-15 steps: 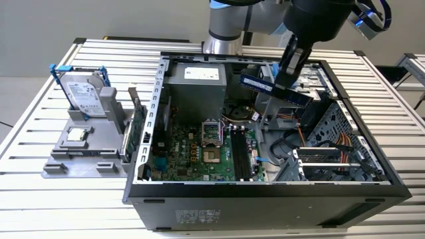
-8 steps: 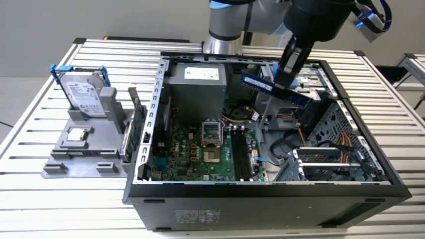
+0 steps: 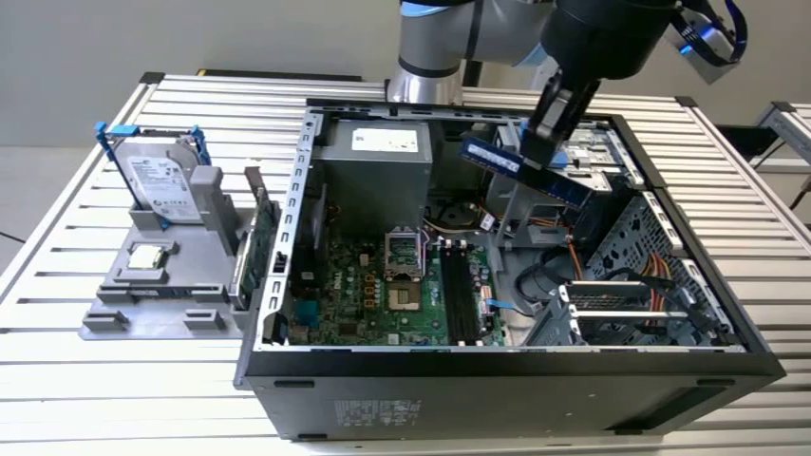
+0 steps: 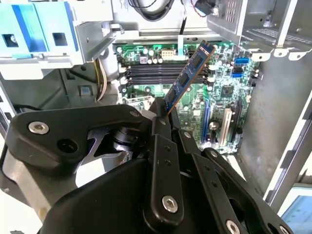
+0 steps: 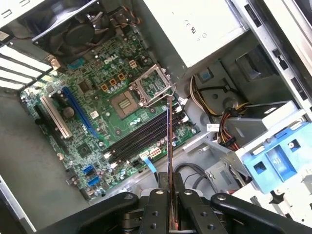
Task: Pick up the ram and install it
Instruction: 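Insert the ram into the slot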
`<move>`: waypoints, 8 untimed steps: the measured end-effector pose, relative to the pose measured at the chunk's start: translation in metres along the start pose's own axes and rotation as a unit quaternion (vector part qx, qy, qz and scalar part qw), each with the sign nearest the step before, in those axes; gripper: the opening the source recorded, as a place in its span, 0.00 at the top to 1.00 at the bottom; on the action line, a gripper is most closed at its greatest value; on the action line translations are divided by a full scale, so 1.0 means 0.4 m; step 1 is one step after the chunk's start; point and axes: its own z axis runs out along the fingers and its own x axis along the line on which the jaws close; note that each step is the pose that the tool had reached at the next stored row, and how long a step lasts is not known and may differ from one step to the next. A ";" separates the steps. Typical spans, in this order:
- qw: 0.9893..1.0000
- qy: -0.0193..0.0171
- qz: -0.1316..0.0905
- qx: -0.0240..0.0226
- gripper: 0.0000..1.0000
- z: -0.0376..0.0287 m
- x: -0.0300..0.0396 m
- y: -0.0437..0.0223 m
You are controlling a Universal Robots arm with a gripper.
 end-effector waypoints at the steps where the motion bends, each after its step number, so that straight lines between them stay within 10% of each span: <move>1: 1.000 0.000 0.004 0.000 1.00 0.000 0.000 0.000; 8: 0.999 -0.002 0.034 0.000 1.00 0.000 0.000 0.000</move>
